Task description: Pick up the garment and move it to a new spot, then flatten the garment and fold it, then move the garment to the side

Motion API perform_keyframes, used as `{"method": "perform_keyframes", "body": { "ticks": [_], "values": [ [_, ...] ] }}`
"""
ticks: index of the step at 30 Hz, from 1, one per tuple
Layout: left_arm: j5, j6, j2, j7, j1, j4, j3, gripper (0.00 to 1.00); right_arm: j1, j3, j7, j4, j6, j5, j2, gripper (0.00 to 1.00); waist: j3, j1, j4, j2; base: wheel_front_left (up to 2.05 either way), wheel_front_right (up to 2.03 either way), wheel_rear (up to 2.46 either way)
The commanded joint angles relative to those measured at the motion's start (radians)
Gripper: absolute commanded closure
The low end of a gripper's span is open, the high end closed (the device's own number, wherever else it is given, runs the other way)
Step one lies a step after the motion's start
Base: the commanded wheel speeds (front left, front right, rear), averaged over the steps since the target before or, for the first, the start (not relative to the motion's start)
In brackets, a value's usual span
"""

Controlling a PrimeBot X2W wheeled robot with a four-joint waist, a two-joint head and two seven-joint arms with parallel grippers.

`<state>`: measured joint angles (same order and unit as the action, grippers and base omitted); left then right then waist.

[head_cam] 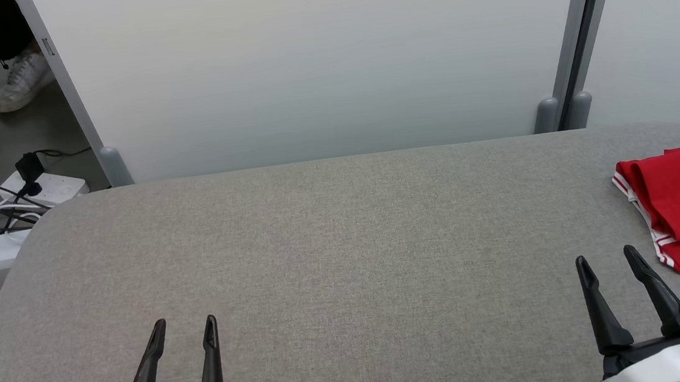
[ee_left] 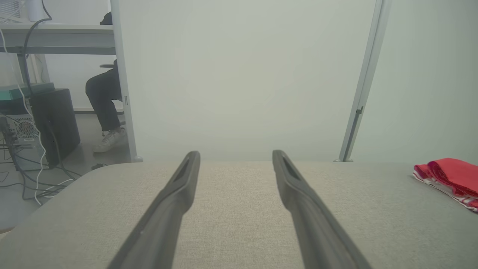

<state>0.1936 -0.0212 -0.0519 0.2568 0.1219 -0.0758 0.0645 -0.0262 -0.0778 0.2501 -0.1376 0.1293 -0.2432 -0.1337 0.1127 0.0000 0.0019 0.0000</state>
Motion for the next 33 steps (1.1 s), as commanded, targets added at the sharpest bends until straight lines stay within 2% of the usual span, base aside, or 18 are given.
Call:
{"method": "perform_keyframes", "body": {
  "ticks": [1,15,16,20,24,27,33],
  "values": [
    [0.0,-0.012,-0.002,0.005,-0.021,0.022,-0.032,0.0,0.014,-0.021,0.012,0.038,0.001,0.001,-0.013,0.0,0.006,0.0,-0.002,0.0,0.0,0.0,0.0],
    [-0.01,-0.024,0.001,0.005,-0.015,-0.008,-0.04,0.0,-0.008,-0.014,0.012,0.047,0.001,-0.006,-0.009,0.0,0.018,0.0,-0.004,0.0,0.0,0.0,0.0],
    [-0.007,-0.017,0.002,0.0,0.021,-0.035,-0.006,1.0,-0.026,0.004,-0.001,0.018,0.0,-0.002,0.004,1.0,0.018,0.0,-0.004,0.0,0.0,0.0,0.0],
    [0.009,-0.018,0.007,-0.007,0.043,-0.089,-0.007,1.0,-0.049,0.002,-0.008,-0.027,0.0,-0.018,0.019,1.0,0.018,0.0,-0.005,0.0,0.0,0.0,0.0],
    [0.066,-0.021,0.007,-0.024,0.031,-0.093,-0.015,1.0,-0.042,0.01,-0.023,-0.029,0.0,-0.073,0.022,1.0,0.014,0.0022,-0.004,0.0,0.0,0.0,0.0],
    [0.112,-0.024,0.007,-0.035,0.024,-0.094,-0.02,1.0,-0.037,0.016,-0.034,-0.032,0.0,-0.116,0.024,1.0,0.008,0.0003,-0.004,0.0,0.0,0.0,0.0],
    [0.203,-0.03,0.006,-0.057,0.007,-0.098,-0.029,1.0,-0.024,0.028,-0.057,-0.037,0.0,-0.204,0.028,1.0,-0.001,0.0,-0.004,0.0,0.0,0.0,0.0]
  ]
}}
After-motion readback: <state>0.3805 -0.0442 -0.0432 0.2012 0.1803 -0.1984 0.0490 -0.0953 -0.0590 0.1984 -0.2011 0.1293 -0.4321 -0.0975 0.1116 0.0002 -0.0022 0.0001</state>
